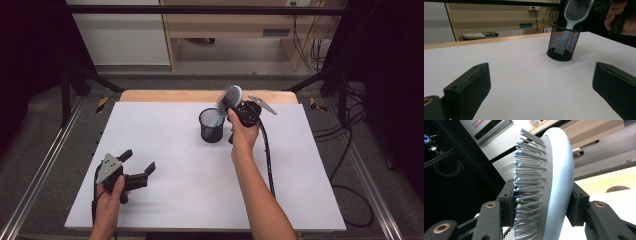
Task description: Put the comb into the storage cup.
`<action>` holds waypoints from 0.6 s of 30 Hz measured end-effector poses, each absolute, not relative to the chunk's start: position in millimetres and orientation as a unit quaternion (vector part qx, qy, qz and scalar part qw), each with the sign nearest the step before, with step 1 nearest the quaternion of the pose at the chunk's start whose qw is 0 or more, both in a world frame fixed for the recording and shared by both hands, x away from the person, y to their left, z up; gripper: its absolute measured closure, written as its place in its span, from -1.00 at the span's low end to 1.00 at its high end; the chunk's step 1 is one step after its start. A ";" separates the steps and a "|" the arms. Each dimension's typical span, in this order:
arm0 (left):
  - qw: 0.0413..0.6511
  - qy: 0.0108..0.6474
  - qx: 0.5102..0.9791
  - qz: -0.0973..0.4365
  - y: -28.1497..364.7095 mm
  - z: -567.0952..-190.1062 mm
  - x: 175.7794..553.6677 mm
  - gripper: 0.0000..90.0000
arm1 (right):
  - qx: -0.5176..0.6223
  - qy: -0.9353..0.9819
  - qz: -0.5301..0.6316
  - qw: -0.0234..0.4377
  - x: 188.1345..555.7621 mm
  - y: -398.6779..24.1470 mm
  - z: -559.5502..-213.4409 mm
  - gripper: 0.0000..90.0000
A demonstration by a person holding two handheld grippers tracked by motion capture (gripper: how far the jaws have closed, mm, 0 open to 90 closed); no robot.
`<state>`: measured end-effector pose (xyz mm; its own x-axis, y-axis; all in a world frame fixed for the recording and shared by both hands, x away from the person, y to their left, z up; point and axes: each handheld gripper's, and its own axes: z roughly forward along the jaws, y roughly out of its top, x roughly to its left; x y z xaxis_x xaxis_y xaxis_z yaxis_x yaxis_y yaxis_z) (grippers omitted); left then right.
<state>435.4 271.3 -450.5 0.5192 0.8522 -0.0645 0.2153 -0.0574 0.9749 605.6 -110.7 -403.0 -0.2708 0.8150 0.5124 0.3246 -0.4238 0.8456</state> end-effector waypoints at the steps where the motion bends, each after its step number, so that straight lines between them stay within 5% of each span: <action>1: 0.559 0.399 0.669 0.284 271.3 -450.5 435.4 -0.96 | 0.571 0.498 0.622 0.197 605.5 -111.3 -403.5 0.12; 18: 0.560 0.397 0.671 0.281 270.3 -451.0 435.8 -0.96 | 0.570 0.500 0.626 0.183 605.1 -116.4 -404.5 0.07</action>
